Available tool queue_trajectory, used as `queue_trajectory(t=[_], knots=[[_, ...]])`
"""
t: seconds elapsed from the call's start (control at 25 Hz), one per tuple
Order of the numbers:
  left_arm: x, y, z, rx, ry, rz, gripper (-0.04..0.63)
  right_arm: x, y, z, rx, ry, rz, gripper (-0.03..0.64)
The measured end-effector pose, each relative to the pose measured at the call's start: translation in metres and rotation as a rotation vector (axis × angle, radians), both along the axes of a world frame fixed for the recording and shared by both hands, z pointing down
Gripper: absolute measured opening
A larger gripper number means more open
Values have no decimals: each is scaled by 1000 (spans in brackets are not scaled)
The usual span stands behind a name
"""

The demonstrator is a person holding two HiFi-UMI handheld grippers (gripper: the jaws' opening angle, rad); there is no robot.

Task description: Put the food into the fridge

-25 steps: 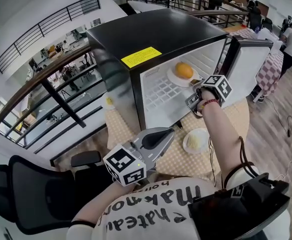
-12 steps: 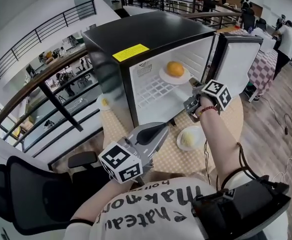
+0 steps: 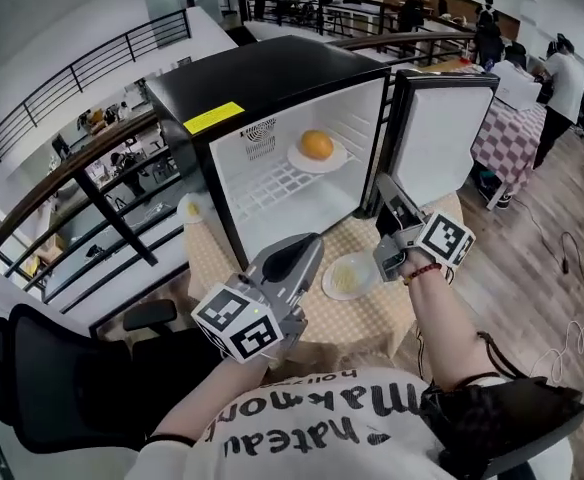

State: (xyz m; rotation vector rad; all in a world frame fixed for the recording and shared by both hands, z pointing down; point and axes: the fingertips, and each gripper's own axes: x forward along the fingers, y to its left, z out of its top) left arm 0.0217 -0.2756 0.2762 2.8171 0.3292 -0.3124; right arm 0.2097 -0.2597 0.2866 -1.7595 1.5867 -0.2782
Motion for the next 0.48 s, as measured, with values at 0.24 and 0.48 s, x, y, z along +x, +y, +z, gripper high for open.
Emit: queue_trajectory(t=[0.24, 0.48], knots=[[2, 49, 0, -6, 15, -37, 6, -7, 84, 31, -335, 283, 197, 21], [-4, 99, 14, -14, 16, -69, 5, -39, 142, 77, -523, 452, 131, 17]])
